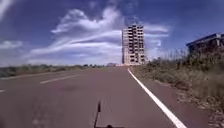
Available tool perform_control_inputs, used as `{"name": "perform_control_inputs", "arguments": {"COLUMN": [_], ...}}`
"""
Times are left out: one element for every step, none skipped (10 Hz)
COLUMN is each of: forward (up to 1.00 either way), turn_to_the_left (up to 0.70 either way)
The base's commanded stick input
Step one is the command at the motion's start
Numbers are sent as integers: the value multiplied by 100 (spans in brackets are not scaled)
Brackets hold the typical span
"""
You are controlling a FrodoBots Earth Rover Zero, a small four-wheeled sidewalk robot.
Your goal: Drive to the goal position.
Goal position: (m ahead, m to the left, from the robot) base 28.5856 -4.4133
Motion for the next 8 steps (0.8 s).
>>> {"name": "perform_control_inputs", "arguments": {"forward": [100,100,100,100,100,100,100,100], "turn_to_the_left": [0,0,0,0,0,0,0,0]}}
